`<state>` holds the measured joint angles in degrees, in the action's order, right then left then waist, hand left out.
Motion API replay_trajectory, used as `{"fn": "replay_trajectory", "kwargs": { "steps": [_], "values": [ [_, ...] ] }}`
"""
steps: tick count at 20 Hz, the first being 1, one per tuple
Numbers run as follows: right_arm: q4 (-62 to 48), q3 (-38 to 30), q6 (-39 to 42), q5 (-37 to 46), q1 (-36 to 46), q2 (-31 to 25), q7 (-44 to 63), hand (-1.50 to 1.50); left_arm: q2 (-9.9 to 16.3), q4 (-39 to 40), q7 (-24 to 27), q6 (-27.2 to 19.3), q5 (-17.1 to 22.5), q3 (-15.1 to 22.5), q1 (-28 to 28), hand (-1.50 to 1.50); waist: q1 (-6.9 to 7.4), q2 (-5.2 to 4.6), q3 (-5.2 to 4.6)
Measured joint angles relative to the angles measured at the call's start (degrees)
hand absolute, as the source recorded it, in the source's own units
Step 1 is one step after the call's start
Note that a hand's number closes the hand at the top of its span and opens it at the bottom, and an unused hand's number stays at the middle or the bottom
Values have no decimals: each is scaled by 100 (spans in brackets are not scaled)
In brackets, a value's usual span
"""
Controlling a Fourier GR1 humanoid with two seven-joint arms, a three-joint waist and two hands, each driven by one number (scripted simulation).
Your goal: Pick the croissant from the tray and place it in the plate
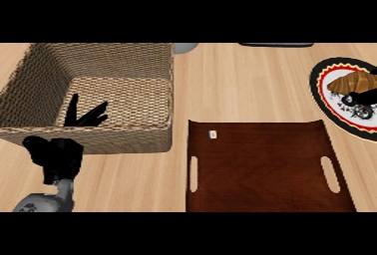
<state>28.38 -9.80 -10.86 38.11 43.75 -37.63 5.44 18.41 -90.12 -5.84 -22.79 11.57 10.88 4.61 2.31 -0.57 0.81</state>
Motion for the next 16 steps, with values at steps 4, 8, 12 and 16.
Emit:
{"fn": "replay_trajectory", "kwargs": {
  "steps": [4, 8, 12, 16],
  "values": [
    [-549, -3, 577, -31, 58, -92, -193, -150, 16, 23, 34, 62, 30, 1, 24, 0, 20, -13, -3],
    [-897, -76, 900, -112, 48, -188, -747, -150, 2, 6, 18, 40, 17, 21, 16, 0, 26, -12, 0],
    [-961, -370, 1064, -440, 86, -220, -1550, -150, 50, 40, -23, 89, 97, -55, 26, 0, -26, 1, 4],
    [-904, -1094, 1120, -1204, 196, -184, -2204, -150, 58, 35, 77, 76, 132, -104, -92, 0, -118, 32, 7]
  ]
}}
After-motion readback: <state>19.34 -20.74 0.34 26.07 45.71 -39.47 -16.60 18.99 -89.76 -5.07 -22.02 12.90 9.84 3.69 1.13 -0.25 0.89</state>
